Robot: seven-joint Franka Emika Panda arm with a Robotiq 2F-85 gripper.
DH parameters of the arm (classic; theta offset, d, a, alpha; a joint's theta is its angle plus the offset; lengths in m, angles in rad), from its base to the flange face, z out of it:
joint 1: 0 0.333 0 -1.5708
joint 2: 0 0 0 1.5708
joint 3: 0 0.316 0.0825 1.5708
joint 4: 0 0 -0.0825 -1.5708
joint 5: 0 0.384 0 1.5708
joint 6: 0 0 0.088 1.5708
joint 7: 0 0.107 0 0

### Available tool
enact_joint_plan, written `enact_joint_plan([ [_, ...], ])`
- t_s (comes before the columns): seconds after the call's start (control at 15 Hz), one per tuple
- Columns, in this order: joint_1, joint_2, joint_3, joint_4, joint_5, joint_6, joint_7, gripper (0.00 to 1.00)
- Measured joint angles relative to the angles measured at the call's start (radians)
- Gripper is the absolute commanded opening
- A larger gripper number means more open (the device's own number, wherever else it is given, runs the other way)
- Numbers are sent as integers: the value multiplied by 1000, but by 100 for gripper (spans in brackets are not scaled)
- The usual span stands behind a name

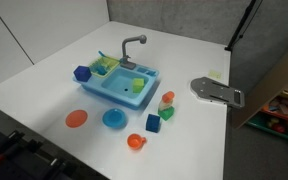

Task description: Remove the orange cup from the sink and put it on top of the white bottle.

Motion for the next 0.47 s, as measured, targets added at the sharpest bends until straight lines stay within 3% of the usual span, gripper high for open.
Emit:
enact_joint_plan([
  [0.47, 0, -59, -1, -33, 0, -9, -2, 100],
])
